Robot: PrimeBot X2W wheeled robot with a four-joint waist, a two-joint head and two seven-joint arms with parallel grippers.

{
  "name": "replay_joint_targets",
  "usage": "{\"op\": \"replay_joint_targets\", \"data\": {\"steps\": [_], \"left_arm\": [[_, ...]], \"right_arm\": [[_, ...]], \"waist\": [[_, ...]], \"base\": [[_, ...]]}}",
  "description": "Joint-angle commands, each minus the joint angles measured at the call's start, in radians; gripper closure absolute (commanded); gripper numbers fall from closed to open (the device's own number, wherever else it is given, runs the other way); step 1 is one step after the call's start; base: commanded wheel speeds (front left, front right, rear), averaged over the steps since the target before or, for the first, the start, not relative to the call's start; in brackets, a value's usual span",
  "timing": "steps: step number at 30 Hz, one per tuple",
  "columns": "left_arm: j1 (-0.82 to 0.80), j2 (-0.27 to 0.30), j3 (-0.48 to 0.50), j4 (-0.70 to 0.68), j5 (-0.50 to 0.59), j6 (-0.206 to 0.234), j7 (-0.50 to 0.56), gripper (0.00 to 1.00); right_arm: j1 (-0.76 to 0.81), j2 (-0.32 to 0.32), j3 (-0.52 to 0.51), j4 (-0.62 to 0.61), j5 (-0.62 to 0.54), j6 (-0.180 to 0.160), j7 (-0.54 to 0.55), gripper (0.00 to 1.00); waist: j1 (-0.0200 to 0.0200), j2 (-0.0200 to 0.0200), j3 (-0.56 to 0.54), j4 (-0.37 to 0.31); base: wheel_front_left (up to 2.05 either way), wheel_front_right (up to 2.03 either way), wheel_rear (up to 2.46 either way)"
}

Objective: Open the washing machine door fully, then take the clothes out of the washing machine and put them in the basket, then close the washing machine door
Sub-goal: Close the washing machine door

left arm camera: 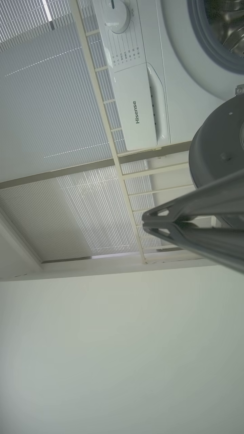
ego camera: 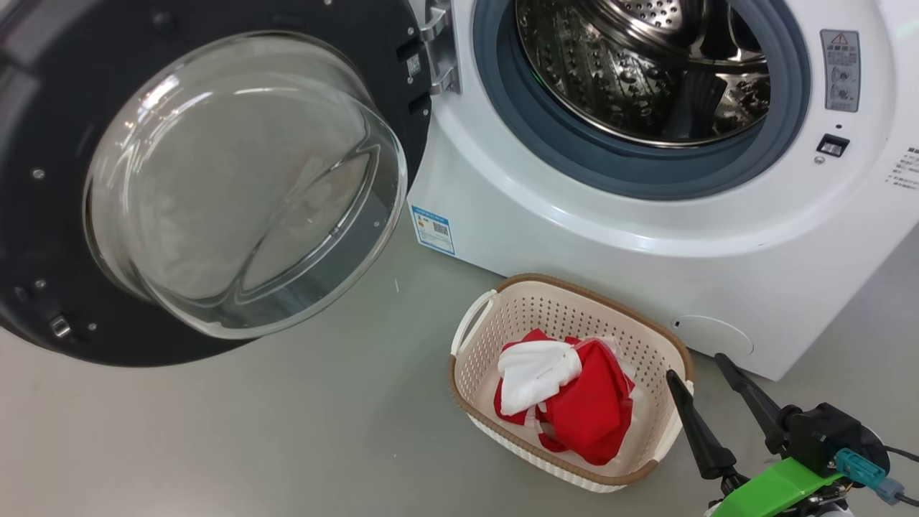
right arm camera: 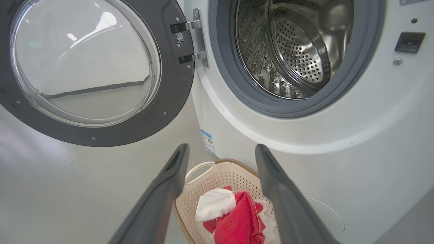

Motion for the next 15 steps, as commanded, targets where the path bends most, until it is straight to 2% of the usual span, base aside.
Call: {"op": "replay_joint_targets", "data": {"steps": [1, 4, 8, 12, 15], "left_arm": [[-0.078, 0.081, 0.039, 0.014, -0.002, -0.005, -0.004, 1.00], [-0.169, 0.147, 0.037, 0.107, -0.047, -0.005, -0.004, 1.00], [-0.283, 0.225, 0.032, 0.300, -0.142, -0.006, -0.004, 1.00], [-0.397, 0.296, 0.012, 0.545, -0.290, -0.006, 0.012, 1.00], [-0.482, 0.348, -0.006, 0.700, -0.402, -0.006, 0.071, 1.00]], "right_arm": [[-0.032, -0.016, 0.021, -0.027, -0.006, 0.006, -0.006, 0.00], [-0.033, -0.020, 0.018, -0.029, -0.009, 0.006, -0.006, 0.00], [-0.033, -0.027, 0.012, -0.032, -0.012, 0.006, -0.006, 0.00], [-0.038, -0.032, 0.015, -0.034, -0.016, 0.006, -0.006, 0.00], [-0.041, -0.036, 0.021, -0.031, -0.016, 0.006, -0.006, 0.00]], "waist": [[0.0000, 0.0000, 0.012, -0.001], [0.0000, 0.0000, 0.024, 0.000], [0.0000, 0.0000, 0.041, 0.000], [0.0000, 0.0000, 0.058, -0.007], [0.0000, 0.0000, 0.069, -0.009]], "base": [[0.00, 0.00, 0.00], [0.00, 0.00, 0.00], [0.00, 0.00, 0.00], [0.00, 0.00, 0.00], [0.00, 0.00, 0.00]]}}
